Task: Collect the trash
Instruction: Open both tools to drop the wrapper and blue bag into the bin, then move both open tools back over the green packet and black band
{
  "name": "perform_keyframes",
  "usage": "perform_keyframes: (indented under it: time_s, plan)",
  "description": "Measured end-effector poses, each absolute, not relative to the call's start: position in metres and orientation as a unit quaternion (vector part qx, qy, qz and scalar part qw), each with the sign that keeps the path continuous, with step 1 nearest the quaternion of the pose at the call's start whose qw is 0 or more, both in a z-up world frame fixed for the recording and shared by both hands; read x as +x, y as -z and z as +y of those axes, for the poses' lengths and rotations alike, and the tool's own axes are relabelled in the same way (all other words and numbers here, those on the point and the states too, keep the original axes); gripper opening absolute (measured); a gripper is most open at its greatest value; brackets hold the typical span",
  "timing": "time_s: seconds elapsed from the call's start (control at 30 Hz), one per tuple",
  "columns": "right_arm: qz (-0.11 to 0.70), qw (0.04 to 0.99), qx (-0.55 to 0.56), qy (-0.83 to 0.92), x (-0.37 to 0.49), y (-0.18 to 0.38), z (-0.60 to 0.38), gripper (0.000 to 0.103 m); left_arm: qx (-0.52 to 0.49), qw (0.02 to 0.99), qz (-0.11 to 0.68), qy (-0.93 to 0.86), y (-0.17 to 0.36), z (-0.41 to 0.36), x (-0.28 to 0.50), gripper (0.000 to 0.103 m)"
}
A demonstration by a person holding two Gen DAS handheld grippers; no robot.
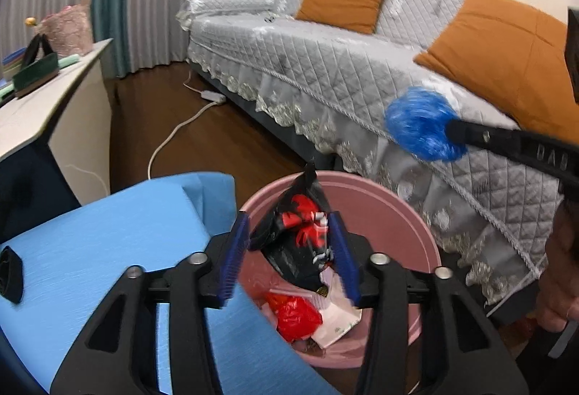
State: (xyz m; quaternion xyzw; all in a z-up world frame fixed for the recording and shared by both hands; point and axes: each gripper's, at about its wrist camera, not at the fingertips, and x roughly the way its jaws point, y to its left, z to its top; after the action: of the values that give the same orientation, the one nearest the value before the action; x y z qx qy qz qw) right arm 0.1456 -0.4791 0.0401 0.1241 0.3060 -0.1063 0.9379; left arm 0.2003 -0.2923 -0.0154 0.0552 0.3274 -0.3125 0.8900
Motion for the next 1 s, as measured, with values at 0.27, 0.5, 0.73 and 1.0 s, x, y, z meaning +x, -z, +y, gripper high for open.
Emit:
perform_keyframes:
  time_s: [0.27,0.5,0.73,1.0]
  plan:
    - [0.304,0.939,0.126,0.098,0.148,-0.044,-0.468,0.033,0.047,0.899,0.317,0.299,0.005,-0.259,0.183,0.063]
    - [0.301,0.942,0.124,0.075,0.147,-0.050,-0.443,0.035,0.056,0.915,0.291,0.273,-0.023,-0.211,0.165,0.055]
    - [0.297,0.947,0.105,0.054,0.146,-0.059,-0.410,0.052,0.062,0.928,0.270,0.248,-0.047,-0.150,0.154,0.039]
    - [0.294,0.952,0.080,0.041,0.145,-0.060,-0.378,0.052,0.047,0.941,0.264,0.207,-0.050,-0.075,0.155,0.020]
